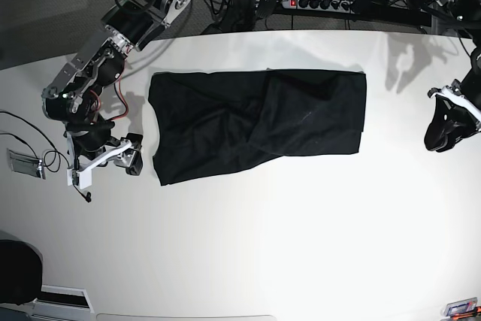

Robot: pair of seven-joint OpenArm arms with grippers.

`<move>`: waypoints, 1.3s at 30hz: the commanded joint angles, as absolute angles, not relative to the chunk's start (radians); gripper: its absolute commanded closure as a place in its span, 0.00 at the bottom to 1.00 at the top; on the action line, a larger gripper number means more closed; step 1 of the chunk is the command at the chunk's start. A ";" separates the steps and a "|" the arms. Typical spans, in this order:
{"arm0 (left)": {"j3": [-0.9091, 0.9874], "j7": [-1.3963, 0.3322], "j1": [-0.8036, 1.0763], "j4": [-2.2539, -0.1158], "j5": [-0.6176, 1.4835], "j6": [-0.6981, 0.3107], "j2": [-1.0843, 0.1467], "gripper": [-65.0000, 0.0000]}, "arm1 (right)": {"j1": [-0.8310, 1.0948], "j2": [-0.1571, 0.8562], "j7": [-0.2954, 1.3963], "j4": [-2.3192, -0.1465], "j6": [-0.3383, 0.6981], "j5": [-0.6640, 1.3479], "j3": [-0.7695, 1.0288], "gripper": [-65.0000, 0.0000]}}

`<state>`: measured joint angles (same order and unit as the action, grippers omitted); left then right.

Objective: Fold the T-shirt properly
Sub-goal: 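Lower the right gripper and pinch the folded shirt's end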

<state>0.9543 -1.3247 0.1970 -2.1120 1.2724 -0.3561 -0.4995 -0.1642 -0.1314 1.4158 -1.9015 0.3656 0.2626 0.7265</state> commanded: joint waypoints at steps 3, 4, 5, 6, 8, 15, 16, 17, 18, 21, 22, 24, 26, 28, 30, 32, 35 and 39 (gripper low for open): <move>0.963 -1.299 0.191 -2.123 1.291 -0.357 -0.521 0.78 | -0.168 -0.124 1.396 -1.857 0.369 0.277 0.722 0.26; 0.963 -1.299 0.191 -2.123 1.291 -0.357 -0.521 0.78 | -0.147 -0.124 1.396 -1.828 0.369 0.277 0.720 0.26; 0.963 -1.299 0.191 -2.123 1.291 -0.357 -0.521 0.78 | -0.128 -0.124 1.396 -1.804 0.369 0.277 0.719 0.26; 0.963 -1.299 0.191 -2.123 1.291 -0.357 -0.521 0.78 | -0.108 -0.124 1.396 -1.776 0.369 0.277 0.716 0.26; 0.963 -1.299 0.193 -2.123 1.291 -0.357 -0.521 0.78 | -0.074 -0.124 1.396 -1.735 0.369 0.277 0.684 0.26; 0.963 -1.299 0.193 -2.123 1.291 -0.357 -0.521 0.78 | -0.013 -0.124 1.396 -1.730 0.369 0.277 0.591 0.26; 0.963 -1.299 0.193 -2.123 1.291 -0.357 -0.521 0.78 | -0.013 -0.124 1.396 -1.730 0.369 0.277 0.590 0.26; 0.963 -1.299 0.193 -2.123 1.291 -0.357 -0.521 0.78 | -0.013 -0.124 1.396 -1.727 0.369 0.277 0.588 0.26; 0.964 -1.299 0.193 -2.123 1.291 -0.357 -0.521 0.78 | -0.013 -0.124 1.396 -1.722 0.369 0.277 0.582 0.26; 0.964 -1.299 0.193 -2.123 1.291 -0.357 -0.521 0.78 | -0.013 -0.124 1.349 -1.690 0.369 0.277 0.564 0.26; 0.964 -1.299 0.193 -2.123 1.291 -0.357 -0.521 0.78 | -0.013 -0.124 1.340 -1.666 0.369 0.277 0.556 0.26; 0.964 -1.299 0.193 -2.123 1.291 -0.357 -0.521 0.78 | -0.013 -0.124 1.322 -1.613 0.369 0.277 0.547 0.26; 0.964 -1.299 0.193 -2.123 1.291 -0.357 -0.521 0.78 | -0.013 -0.124 1.303 -1.563 0.369 0.277 0.547 0.26; 0.964 -1.299 0.193 -2.123 1.291 -0.357 -0.521 0.78 | -0.013 -0.124 1.297 -1.549 0.371 0.277 0.545 0.26; 0.964 -1.299 0.193 -2.123 1.291 -0.357 -0.521 0.78 | -0.010 -0.124 1.302 -1.549 0.371 0.277 0.544 0.26; 0.964 -1.299 0.193 -2.123 1.291 -0.357 -0.521 0.78 | -0.010 -0.124 1.302 -1.550 0.371 0.277 0.513 0.26; 0.964 -1.299 0.193 -2.123 1.291 -0.357 -0.521 0.78 | -0.008 -0.124 1.302 -1.558 0.371 0.277 0.461 0.26; 0.964 -1.299 0.193 -2.123 1.291 -0.357 -0.521 0.78 | -0.008 -0.124 1.300 -1.573 0.371 0.278 0.440 0.26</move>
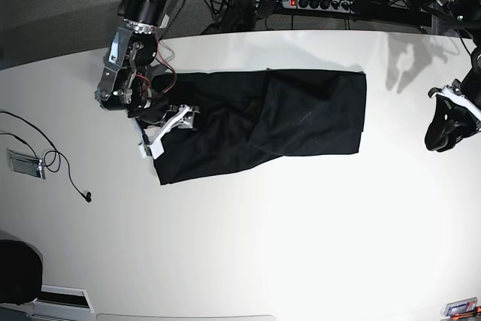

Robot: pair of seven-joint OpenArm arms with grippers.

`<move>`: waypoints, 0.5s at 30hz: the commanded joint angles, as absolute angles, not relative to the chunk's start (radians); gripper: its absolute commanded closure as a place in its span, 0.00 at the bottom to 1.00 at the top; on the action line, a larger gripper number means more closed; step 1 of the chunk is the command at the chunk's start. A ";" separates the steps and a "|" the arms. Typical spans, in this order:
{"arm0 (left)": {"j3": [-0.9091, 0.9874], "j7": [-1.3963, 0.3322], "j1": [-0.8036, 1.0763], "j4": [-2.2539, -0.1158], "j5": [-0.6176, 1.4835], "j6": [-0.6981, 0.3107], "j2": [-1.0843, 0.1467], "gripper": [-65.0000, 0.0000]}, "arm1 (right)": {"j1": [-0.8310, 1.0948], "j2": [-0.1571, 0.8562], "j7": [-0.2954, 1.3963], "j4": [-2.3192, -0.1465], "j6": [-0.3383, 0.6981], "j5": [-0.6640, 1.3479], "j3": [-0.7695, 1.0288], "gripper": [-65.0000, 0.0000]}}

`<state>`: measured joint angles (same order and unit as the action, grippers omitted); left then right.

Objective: Fold the T-shirt properly
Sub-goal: 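Lower the right gripper and pinch the folded shirt's end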

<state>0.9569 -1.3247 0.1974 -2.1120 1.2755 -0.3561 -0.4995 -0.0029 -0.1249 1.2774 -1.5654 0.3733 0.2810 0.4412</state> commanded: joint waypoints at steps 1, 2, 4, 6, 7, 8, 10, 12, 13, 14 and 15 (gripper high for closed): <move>0.964 -1.299 0.193 -2.123 1.291 -0.357 -0.521 0.78 | -0.008 -0.124 1.300 -1.575 0.371 0.278 0.440 0.26; 0.964 -1.299 0.193 -2.123 1.291 -0.357 -0.521 0.78 | -0.008 -0.124 1.303 -1.575 0.371 0.278 0.440 0.26; 0.964 -1.299 0.193 -2.123 1.291 -0.357 -0.521 0.78 | -0.008 -0.124 1.305 -1.575 0.371 0.278 0.440 0.26; 0.964 -1.299 0.193 -2.123 1.291 -0.357 -0.521 0.78 | -0.008 -0.124 1.305 -1.575 0.371 0.280 0.440 0.26; 0.964 -1.299 0.193 -2.123 1.291 -0.357 -0.521 0.78 | -0.008 -0.124 1.305 -1.575 0.372 0.289 0.440 0.28; 0.964 -1.299 0.193 -2.123 1.291 -0.357 -0.521 0.78 | -0.008 -0.124 1.305 -1.575 0.372 0.303 0.433 0.31; 0.964 -1.299 0.193 -2.123 1.291 -0.357 -0.521 0.78 | -0.008 -0.124 1.307 -1.575 0.372 0.346 0.432 0.47; 0.964 -1.299 0.193 -2.123 1.291 -0.357 -0.521 0.78 | -0.008 -0.108 1.307 -1.575 0.371 0.384 0.430 0.70; 0.964 -1.299 0.193 -2.123 1.291 -0.357 -0.521 0.78 | -0.008 -0.097 1.307 -1.575 0.371 0.397 0.430 0.82; 0.964 -1.299 0.193 -2.123 1.291 -0.357 -0.521 0.78 | -0.012 -0.088 1.307 -1.573 0.369 0.407 0.429 0.95; 0.964 -1.299 0.193 -2.123 1.291 -0.357 -0.521 0.78 | -0.012 -0.085 1.308 -1.572 0.367 0.415 0.429 1.00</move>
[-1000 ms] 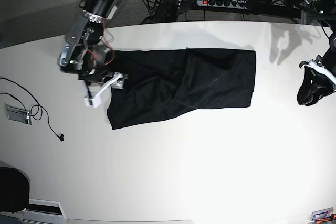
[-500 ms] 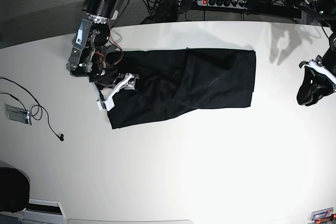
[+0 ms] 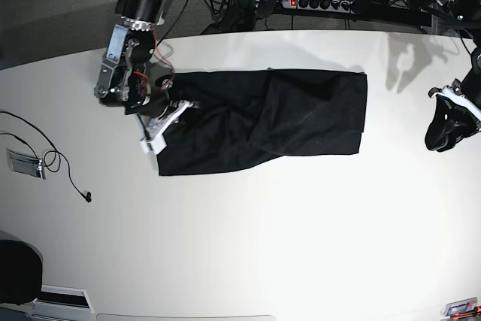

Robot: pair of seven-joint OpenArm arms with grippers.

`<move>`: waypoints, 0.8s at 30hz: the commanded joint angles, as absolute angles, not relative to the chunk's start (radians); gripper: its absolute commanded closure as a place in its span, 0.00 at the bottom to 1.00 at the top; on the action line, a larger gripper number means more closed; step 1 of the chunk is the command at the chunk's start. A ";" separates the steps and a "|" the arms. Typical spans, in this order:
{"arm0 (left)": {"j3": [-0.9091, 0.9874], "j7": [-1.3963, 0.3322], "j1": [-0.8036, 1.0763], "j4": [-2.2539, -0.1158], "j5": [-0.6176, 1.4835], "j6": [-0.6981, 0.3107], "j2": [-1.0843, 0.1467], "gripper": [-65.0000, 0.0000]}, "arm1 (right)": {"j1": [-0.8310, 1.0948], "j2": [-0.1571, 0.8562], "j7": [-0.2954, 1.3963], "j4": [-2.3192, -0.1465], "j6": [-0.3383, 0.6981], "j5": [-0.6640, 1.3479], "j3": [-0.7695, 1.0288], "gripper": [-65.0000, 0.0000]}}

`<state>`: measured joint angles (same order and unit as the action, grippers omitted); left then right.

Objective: Fold the T-shirt properly
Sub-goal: 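Lower the right gripper and pinch the folded shirt's end, then drag the folded shirt with the right gripper toward the right arm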

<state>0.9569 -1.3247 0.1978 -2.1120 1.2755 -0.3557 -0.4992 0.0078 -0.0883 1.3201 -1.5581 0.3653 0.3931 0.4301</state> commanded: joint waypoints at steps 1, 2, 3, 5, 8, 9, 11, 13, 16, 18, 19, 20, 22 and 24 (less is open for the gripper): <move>0.964 -1.299 0.193 -2.123 1.291 -0.357 -0.521 0.78 | -0.012 -0.084 1.308 -1.570 0.366 0.420 0.433 1.00; 0.964 -1.299 0.193 -2.123 1.291 -0.357 -0.521 0.78 | -0.012 -0.084 1.308 -1.569 0.366 0.420 0.435 1.00; 0.964 -1.299 0.193 -2.123 1.291 -0.357 -0.521 0.78 | -0.012 -0.084 1.308 -1.569 0.366 0.420 0.437 1.00; 0.964 -1.299 0.193 -2.123 1.291 -0.357 -0.521 0.78 | -0.012 -0.081 1.313 -1.572 0.366 0.417 0.437 1.00; 0.964 -1.299 0.193 -2.123 1.291 -0.357 -0.521 0.78 | -0.013 -0.064 1.340 -1.575 0.366 0.420 0.437 1.00; 0.964 -1.299 0.193 -2.123 1.291 -0.357 -0.521 0.78 | -0.013 -0.064 1.342 -1.575 0.366 0.420 0.437 1.00; 0.964 -1.299 0.193 -2.123 1.291 -0.357 -0.521 0.78 | -0.013 -0.062 1.340 -1.575 0.364 0.417 0.437 1.00; 0.964 -1.299 0.193 -2.123 1.291 -0.357 -0.521 0.78 | -0.015 -0.061 1.339 -1.575 0.364 0.417 0.437 1.00; 0.964 -1.299 0.193 -2.123 1.291 -0.357 -0.521 0.78 | -0.038 -0.061 1.337 -1.575 0.364 0.417 0.437 1.00; 0.964 -1.299 0.188 -2.123 1.291 -0.357 -0.521 0.78 | -0.051 -0.061 1.340 -1.575 0.364 0.417 0.437 1.00; 0.964 -1.299 0.188 -2.123 1.291 -0.357 -0.521 0.78 | -0.051 -0.061 1.340 -1.575 0.364 0.417 0.437 1.00; 0.964 -1.299 0.186 -2.123 1.291 -0.357 -0.521 0.78 | -0.051 -0.061 1.343 -1.575 0.364 0.417 0.437 1.00; 0.964 -1.299 0.186 -2.123 1.291 -0.357 -0.521 0.78 | -0.051 -0.061 1.343 -1.575 0.364 0.417 0.437 1.00; 0.964 -1.299 0.186 -2.123 1.291 -0.357 -0.521 0.78 | -0.051 -0.061 1.343 -1.577 0.364 0.417 0.437 1.00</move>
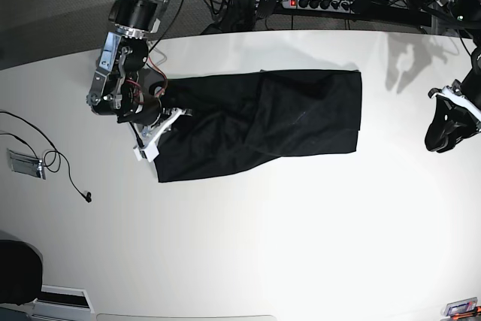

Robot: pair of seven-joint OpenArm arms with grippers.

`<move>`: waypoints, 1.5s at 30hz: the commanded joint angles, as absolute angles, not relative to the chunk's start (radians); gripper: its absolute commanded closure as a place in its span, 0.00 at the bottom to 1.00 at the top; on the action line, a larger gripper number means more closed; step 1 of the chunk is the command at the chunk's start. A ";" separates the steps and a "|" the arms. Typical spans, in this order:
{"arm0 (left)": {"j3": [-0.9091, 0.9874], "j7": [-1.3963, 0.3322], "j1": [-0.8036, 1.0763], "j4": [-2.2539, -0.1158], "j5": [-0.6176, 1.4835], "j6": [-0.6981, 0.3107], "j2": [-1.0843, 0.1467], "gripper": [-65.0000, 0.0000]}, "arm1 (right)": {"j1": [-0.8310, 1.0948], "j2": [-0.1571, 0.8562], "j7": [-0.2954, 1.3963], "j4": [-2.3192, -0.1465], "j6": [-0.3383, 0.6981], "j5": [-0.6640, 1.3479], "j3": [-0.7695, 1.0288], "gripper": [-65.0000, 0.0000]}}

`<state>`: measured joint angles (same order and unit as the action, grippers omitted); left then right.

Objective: Fold the T-shirt properly
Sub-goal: 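Drag the folded shirt with the right gripper toward the right arm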

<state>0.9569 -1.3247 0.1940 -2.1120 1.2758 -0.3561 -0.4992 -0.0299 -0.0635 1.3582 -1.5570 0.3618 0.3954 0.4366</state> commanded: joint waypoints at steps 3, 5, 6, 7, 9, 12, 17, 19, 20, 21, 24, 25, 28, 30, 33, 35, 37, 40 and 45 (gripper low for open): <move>0.964 -1.299 0.191 -2.123 1.291 -0.357 -0.519 0.78 | -0.051 -0.054 1.343 -1.577 0.364 0.417 0.437 1.00; 0.964 -1.299 0.193 -2.123 1.291 -0.357 -0.518 0.78 | -0.051 -0.047 1.343 -1.577 0.364 0.417 0.437 1.00; 0.964 -1.299 0.193 -2.123 1.291 -0.357 -0.518 0.78 | -0.051 -0.047 1.343 -1.577 0.364 0.417 0.437 1.00; 0.964 -1.299 0.193 -2.123 1.291 -0.357 -0.518 0.78 | -0.053 -0.047 1.343 -1.577 0.364 0.417 0.437 1.00; 0.964 -1.299 0.193 -2.123 1.293 -0.357 -0.518 0.78 | -0.053 -0.047 1.340 -1.577 0.364 0.415 0.437 1.00; 0.963 -1.299 0.188 -2.123 1.293 -0.358 -0.518 0.78 | -0.054 -0.033 1.340 -1.577 0.364 0.415 0.437 1.00; 0.961 -1.299 0.186 -2.123 1.293 -0.358 -0.518 0.78 | -0.064 -0.002 1.340 -1.577 0.364 0.415 0.437 1.00; 0.960 -1.299 0.186 -2.123 1.293 -0.358 -0.518 0.78 | -0.082 0.004 1.343 -1.577 0.364 0.415 0.437 1.00; 0.960 -1.299 0.186 -2.123 1.293 -0.358 -0.518 0.78 | -0.090 0.004 1.343 -1.577 0.364 0.415 0.438 1.00; 0.960 -1.299 0.186 -2.123 1.293 -0.358 -0.518 0.78 | -0.096 0.004 1.345 -1.577 0.364 0.415 0.447 1.00; 0.958 -1.299 0.186 -2.123 1.293 -0.358 -0.518 0.78 | -0.111 0.004 1.346 -1.577 0.364 0.415 0.479 1.00; 0.958 -1.299 0.186 -2.123 1.293 -0.358 -0.518 0.78 | -0.117 0.004 1.346 -1.577 0.364 0.415 0.484 1.00; 0.957 -1.299 0.186 -2.121 1.293 -0.358 -0.518 0.78 | -0.117 0.004 1.346 -1.577 0.364 0.415 0.483 1.00; 0.955 -1.299 0.185 -2.121 1.293 -0.358 -0.518 0.78 | -0.116 0.008 1.346 -1.577 0.364 0.415 0.483 1.00; 0.955 -1.299 0.185 -2.121 1.293 -0.358 -0.518 0.78 | -0.116 0.018 1.346 -1.577 0.364 0.415 0.483 1.00; 0.955 -1.299 0.185 -2.121 1.293 -0.358 -0.518 0.78 | -0.116 0.021 1.346 -1.577 0.364 0.415 0.483 1.00; 0.955 -1.299 0.185 -2.121 1.293 -0.358 -0.518 0.78 | -0.116 0.036 1.345 -1.577 0.364 0.414 0.483 1.00; 0.955 -1.299 0.188 -2.121 1.293 -0.358 -0.518 0.78 | -0.116 0.042 1.345 -1.577 0.364 0.414 0.483 1.00; 0.955 -1.299 0.188 -2.121 1.293 -0.358 -0.518 0.78 | -0.116 0.047 1.345 -1.577 0.364 0.414 0.483 1.00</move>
